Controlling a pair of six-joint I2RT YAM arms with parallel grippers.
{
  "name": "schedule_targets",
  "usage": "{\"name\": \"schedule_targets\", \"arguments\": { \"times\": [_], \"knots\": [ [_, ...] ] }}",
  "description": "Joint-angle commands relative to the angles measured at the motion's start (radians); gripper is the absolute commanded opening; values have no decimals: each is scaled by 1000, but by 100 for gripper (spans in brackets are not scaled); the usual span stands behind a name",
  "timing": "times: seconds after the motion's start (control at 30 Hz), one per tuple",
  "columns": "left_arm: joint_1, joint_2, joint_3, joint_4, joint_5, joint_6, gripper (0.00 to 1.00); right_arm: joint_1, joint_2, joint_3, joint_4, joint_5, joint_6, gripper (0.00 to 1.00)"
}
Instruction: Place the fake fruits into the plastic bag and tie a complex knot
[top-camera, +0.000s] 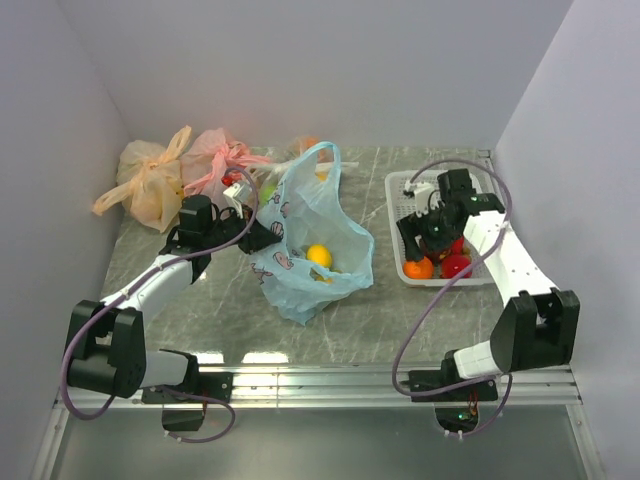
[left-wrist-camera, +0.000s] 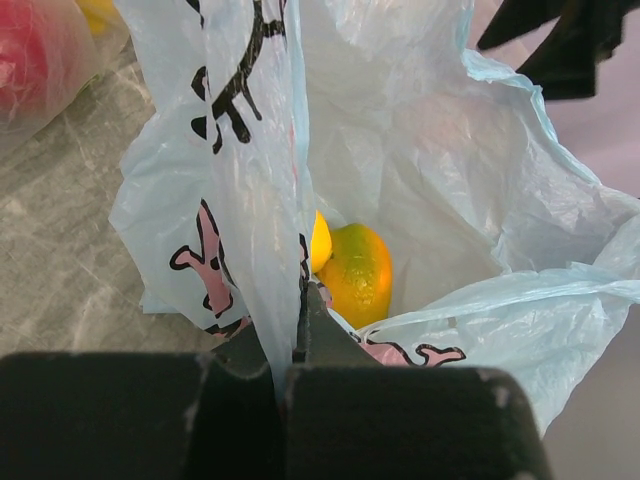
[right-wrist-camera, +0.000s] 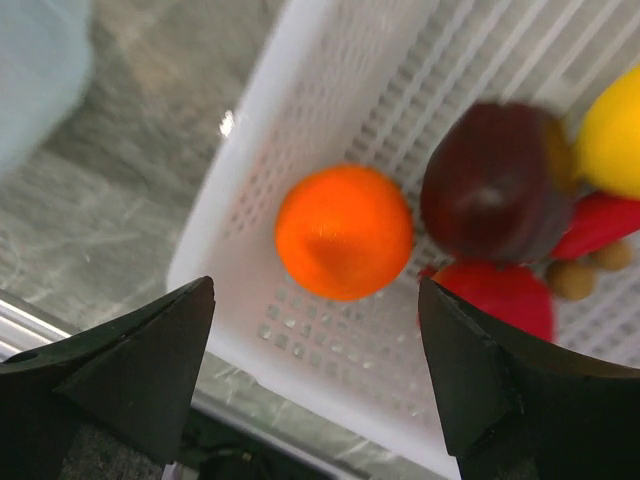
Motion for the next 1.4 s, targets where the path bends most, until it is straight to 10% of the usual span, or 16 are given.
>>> {"name": "schedule_targets", "arguments": {
  "times": [0.0,0.47,0.67,0.9,1.37],
  "knots": [
    [-2,-13,44,6,-3,21,0,-1,30,-53,3,68,68,88],
    [-2,-11,45,-2,-17,33,0,1,162,-202,208,122,163,87],
    [-2,-11,48,-2,-13,29,1,-1,76,-121,146,94,163,45],
    [-2,-10,53,-2,-5,23,1,10,-143,119,106,-117,157,35],
    [-2,-4,67,-26,-2,35,0,562,57,407,150,-27,115,37]
  ]
}}
